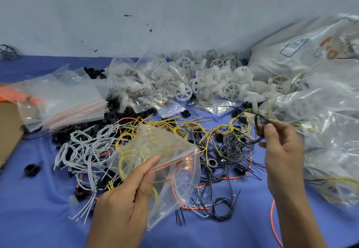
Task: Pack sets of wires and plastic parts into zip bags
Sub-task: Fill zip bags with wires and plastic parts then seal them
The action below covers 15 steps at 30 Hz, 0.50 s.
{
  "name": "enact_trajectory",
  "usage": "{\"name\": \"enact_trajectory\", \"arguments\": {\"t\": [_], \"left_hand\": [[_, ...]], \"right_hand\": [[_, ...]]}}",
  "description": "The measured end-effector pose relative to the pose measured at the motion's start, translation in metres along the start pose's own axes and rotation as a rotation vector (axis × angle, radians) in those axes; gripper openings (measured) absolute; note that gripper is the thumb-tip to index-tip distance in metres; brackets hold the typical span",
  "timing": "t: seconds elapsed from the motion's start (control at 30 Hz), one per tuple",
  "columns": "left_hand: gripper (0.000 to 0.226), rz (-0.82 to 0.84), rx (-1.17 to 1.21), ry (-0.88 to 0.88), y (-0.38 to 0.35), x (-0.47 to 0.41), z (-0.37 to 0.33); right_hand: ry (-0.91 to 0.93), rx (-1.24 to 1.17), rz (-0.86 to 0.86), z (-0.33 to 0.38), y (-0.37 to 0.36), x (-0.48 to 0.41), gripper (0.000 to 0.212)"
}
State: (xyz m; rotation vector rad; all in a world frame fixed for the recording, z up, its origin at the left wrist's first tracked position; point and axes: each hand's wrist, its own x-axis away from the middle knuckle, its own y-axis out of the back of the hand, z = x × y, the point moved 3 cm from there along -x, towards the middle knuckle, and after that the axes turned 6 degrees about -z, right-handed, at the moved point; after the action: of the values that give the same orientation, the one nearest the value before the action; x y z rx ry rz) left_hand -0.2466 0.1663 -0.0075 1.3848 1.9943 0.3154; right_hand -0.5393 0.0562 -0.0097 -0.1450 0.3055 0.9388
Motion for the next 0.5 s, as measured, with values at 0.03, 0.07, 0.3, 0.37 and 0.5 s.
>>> {"name": "enact_trajectory", "arguments": {"t": [0.03, 0.07, 0.3, 0.37, 0.5], "left_hand": [[0.031, -0.012, 0.008, -0.002, -0.001, 0.0, -0.001], [0.032, -0.027, 0.022, 0.004, -0.001, 0.001, -0.004], [0.036, -0.036, 0.047, 0.014, -0.007, -0.001, -0.009], [0.036, -0.024, 0.013, -0.019, -0.007, -0.002, -0.012], [0.037, 0.01, -0.119, -0.143, -0.011, 0.001, -0.016]], "right_hand": [[-0.018, -0.072, 0.0, 0.004, 0.001, 0.001, 0.017], [-0.042, -0.128, 0.023, 0.008, 0.002, 0.002, 0.018], [-0.375, -0.39, 0.551, 0.028, -0.003, 0.039, 0.014], [-0.327, -0.182, 0.772, 0.034, -0.008, 0.057, 0.016], [-0.296, 0.105, 1.007, 0.041, -0.03, 0.097, 0.018]]}}
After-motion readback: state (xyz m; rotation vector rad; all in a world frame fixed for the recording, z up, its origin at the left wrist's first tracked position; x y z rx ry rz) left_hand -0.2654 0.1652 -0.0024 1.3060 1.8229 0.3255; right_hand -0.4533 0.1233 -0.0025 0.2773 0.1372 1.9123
